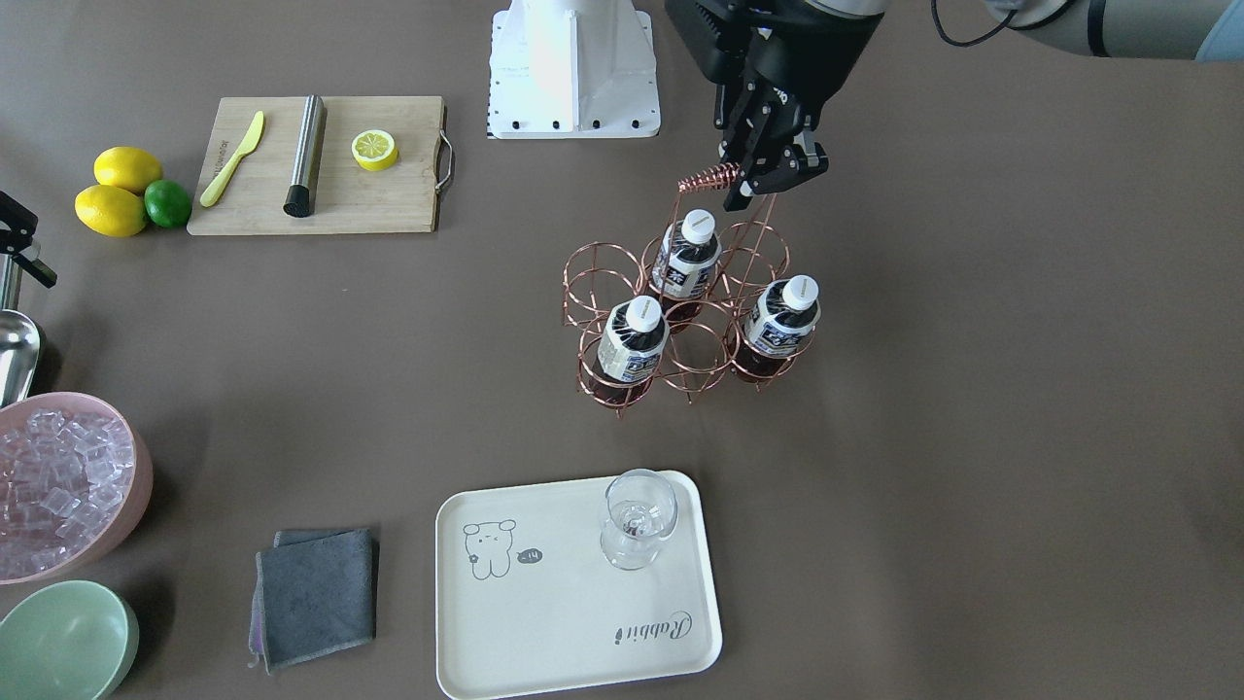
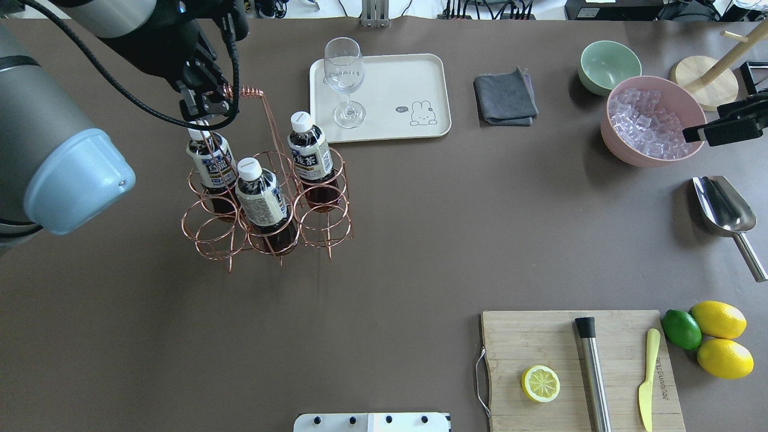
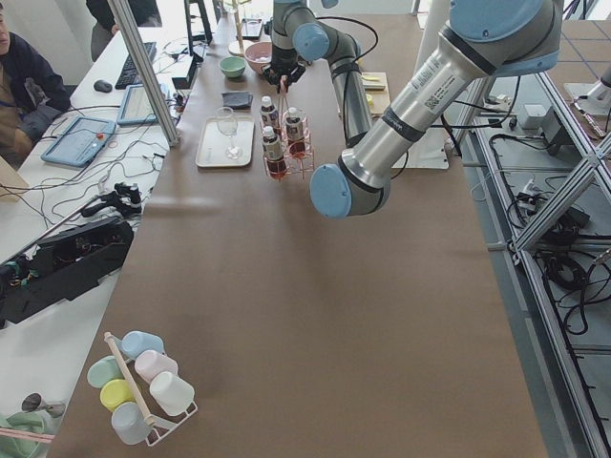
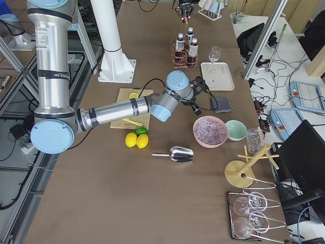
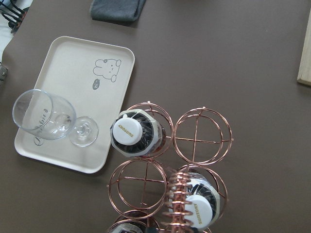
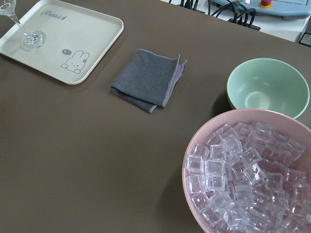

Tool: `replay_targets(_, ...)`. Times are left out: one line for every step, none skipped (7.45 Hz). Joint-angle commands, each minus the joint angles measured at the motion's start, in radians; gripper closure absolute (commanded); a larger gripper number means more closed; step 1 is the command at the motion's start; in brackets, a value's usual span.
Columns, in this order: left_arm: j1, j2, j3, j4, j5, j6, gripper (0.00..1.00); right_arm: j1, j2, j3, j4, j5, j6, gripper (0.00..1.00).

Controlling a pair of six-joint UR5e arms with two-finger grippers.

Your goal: Take tea from basket to plate

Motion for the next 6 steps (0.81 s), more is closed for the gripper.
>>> replay_targets(0.106,-0.074,0.028,-0.03,0.058,-0.173,1.0,-0.001,-0.002,-0.066,0.103,-0.006,0.002,0.0)
replay_targets(0.113,-0.113,0.079,-0.065,0.057,-0.201,1.0,-0.001,-0.004,-0.067,0.111,-0.004,0.003,0.0)
replay_targets(0.117,-0.152,0.122,-0.082,0.057,-0.203,1.0,-0.007,0.01,-0.063,0.132,-0.007,0.003,0.0)
replay_targets(0.131,-0.172,0.141,-0.102,0.074,-0.198,1.0,-0.028,0.022,-0.059,0.163,-0.028,0.04,0.0)
replay_targets(0.169,-0.173,0.135,-0.117,0.121,-0.177,1.0,-0.072,0.045,-0.056,0.236,-0.073,0.128,0.0)
replay_targets(0.2,-0.172,0.134,-0.121,0.168,-0.125,1.0,-0.138,0.076,-0.054,0.313,-0.155,0.228,0.0)
